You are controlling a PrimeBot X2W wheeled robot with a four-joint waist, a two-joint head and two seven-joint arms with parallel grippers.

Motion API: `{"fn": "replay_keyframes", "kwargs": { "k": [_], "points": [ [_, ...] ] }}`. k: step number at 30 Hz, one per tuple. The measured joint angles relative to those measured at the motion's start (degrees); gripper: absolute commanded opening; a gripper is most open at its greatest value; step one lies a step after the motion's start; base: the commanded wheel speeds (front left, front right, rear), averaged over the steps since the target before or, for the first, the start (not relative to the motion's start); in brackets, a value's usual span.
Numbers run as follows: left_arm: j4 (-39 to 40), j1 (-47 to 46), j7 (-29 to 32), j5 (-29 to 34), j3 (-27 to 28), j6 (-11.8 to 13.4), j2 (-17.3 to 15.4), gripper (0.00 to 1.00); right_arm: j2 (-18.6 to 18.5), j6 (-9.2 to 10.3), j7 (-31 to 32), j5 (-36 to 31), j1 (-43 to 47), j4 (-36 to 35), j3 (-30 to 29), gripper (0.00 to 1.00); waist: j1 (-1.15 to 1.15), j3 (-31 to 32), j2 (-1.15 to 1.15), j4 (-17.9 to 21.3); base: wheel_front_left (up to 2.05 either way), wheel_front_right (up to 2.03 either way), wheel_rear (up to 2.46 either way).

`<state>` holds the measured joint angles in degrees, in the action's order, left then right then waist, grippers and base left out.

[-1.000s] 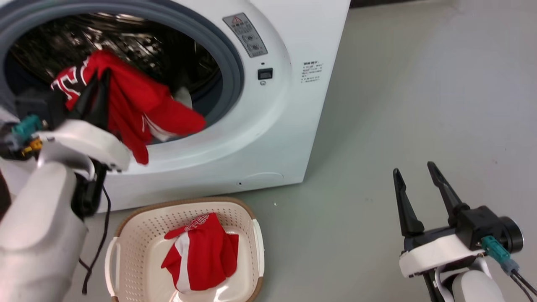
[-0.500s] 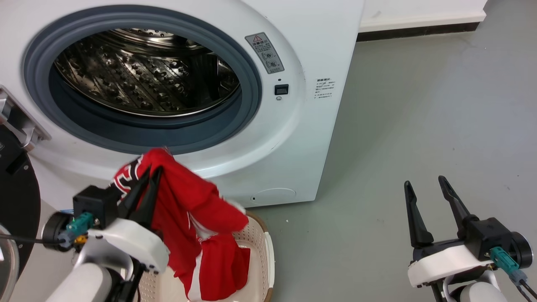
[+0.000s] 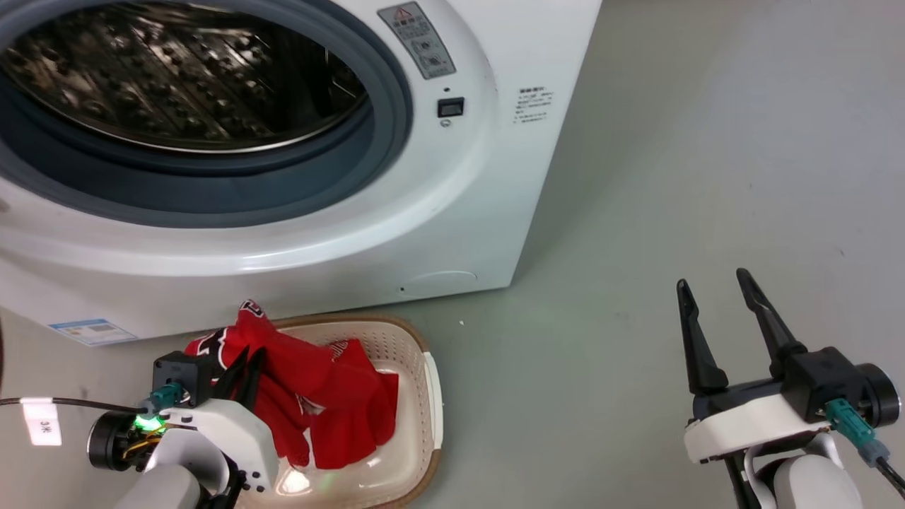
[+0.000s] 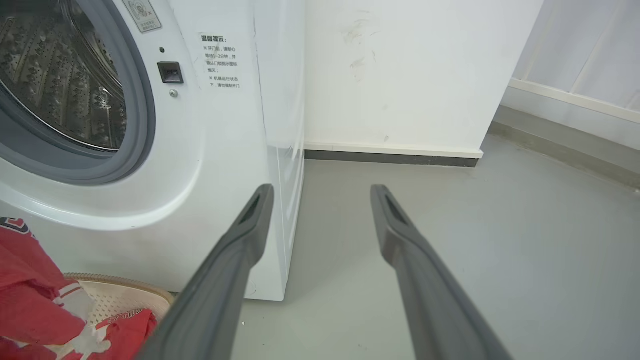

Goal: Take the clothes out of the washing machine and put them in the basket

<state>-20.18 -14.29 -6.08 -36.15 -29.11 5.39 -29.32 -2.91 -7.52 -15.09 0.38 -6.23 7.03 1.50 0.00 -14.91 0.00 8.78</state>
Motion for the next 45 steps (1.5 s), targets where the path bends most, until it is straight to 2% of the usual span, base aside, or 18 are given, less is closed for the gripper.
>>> {"fn": "replay_keyframes", "kwargs": {
  "k": [9,17,26,30,35,36,37,38,44,45],
  "points": [
    [-21.75,-8.27,-4.32,-0.78,-0.41,-4.98,4.76,0.00,-0.01,0.00,0.00,-0.82,-2.68,-2.04,0.90,1.00,0.01,-6.97,0.00,3.11,0.00,0.00,0.00],
    [-36.89,-15.22,-7.21,-2.10,0.97,-7.20,8.03,0.00,-0.03,0.00,0.00,-0.25,-3.61,-3.68,1.15,1.00,0.01,-13.24,0.00,5.73,0.00,0.00,0.00],
    [-44.48,-22.07,-8.73,-2.14,2.47,-7.40,8.42,0.00,-0.02,0.00,0.00,0.19,-4.43,-5.45,0.46,1.00,0.01,-19.60,0.00,6.55,0.00,0.00,0.00],
    [-47.33,-25.03,-8.82,-1.58,2.68,-7.42,9.96,0.00,-0.02,0.00,0.00,0.01,-5.04,-6.02,-0.19,1.00,0.01,-22.53,0.00,5.65,0.00,0.00,0.00],
    [-49.14,-26.25,-8.90,-1.41,3.42,-7.84,11.38,0.00,-0.02,0.00,0.00,-0.46,-5.56,-5.93,-0.42,1.00,0.01,-23.34,0.00,4.05,0.00,0.00,0.00],
    [-49.65,-26.22,-8.91,-1.45,3.47,-7.94,11.83,0.41,-0.01,0.00,0.00,-0.47,-5.62,-5.84,-0.40,1.00,0.01,-23.16,0.00,3.93,0.00,0.00,0.00],
    [-49.87,-26.21,-8.91,-1.68,3.74,-8.01,12.21,0.75,-0.02,0.00,0.00,-0.49,-5.64,-5.77,-0.42,1.00,0.01,-22.92,0.00,3.82,0.00,0.00,0.00],
    [-49.86,-26.21,-8.92,-1.92,4.08,-8.00,12.33,1.00,-0.02,0.00,0.00,-0.57,-5.65,-5.61,-0.45,1.00,0.01,-22.65,0.00,3.72,0.00,0.00,0.00],
    [-48.16,-25.62,-8.99,-1.37,5.61,-7.92,12.43,1.00,-0.02,0.00,0.00,-0.66,-5.89,-4.70,-0.82,1.00,0.01,-20.01,0.00,3.09,0.00,0.00,0.00],
    [-46.11,-23.82,-8.99,-1.37,7.37,-8.15,12.60,1.00,-0.01,0.00,0.00,-0.88,-5.89,-3.86,-0.94,1.00,0.01,-17.82,0.00,2.67,0.00,0.00,0.00]
  ]
}}
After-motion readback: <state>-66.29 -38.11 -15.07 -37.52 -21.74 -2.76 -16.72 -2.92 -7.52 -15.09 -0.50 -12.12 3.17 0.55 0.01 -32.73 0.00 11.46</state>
